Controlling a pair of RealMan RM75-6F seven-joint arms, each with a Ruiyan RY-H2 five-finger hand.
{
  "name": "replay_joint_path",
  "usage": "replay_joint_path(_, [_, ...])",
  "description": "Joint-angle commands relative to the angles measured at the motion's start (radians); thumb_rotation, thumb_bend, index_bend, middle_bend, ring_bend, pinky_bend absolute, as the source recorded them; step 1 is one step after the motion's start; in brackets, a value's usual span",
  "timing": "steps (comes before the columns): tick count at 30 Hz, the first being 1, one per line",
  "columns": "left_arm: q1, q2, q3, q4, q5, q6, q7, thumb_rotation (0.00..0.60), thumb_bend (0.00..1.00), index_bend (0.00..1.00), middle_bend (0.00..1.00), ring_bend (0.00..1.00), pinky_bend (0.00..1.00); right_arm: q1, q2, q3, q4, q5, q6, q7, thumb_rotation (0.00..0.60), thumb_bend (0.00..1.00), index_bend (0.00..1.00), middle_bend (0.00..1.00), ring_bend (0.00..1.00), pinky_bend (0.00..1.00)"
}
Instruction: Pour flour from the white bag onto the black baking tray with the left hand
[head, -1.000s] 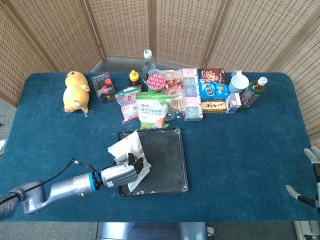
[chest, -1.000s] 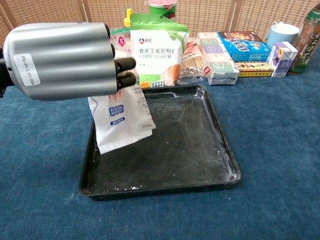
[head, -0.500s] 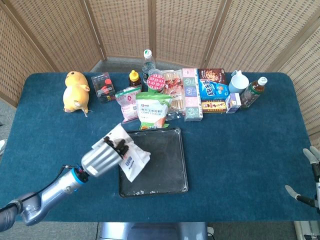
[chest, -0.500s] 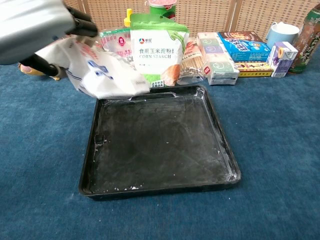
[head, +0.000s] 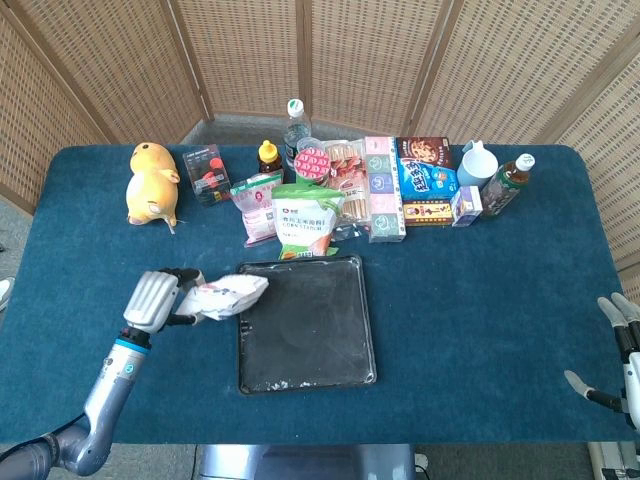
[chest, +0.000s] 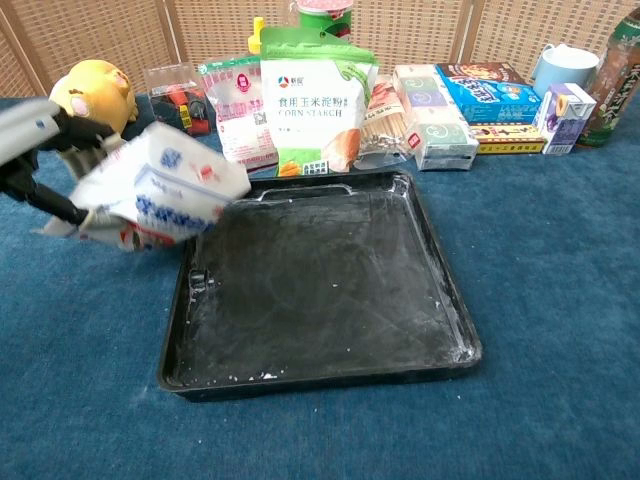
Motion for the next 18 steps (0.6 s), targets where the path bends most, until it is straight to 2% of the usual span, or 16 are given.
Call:
replay_joint_path(1, [0.025,0.023,0.024,-0.059,-0.004,0.018,-0.049,0.568,0.07,0.01,0.00,0.00,0.06,-0.001,0.002,0.001,0.000,0.001,0.003,0.005,0.600,0.02,0.01,0.00,0.00,0.00])
replay_joint_path(4, [0.047,0.052,0.038,-0.096,0.037,0.071,-0.070,0.564,0.00,0.00,0.00,0.00,0.06,-0.002,0.004,0.001,0.001,0.001,0.003,0.009,0.600,0.02,0.01,0.00,0.00,0.00])
replay_joint_path(9, [0.090,0.120,0.074,-0.140,0.090,0.143,-0.096,0.559,0.00,0.00,0.00,0.00,0.05,-0.003,0.006,-0.001,-0.002,-0.006,0.007,0.010,0.600,0.02,0.01,0.00,0.00,0.00])
replay_joint_path(14, [0.140,0.232,0.103,-0.185,0.152,0.236,-0.134,0.561,0.00,0.00,0.00,0.00,0.05,-0.005,0.007,-0.002,-0.005,-0.006,0.009,0.008,0.600,0.02,0.01,0.00,0.00,0.00])
replay_joint_path(18, [0.176,0.330,0.119,-0.215,0.149,0.267,-0.097,0.570,0.00,0.00,0.00,0.00,0.05,-0.005,0.006,-0.001,-0.006,-0.006,0.010,0.004,0.600,0.02,0.01,0.00,0.00,0.00])
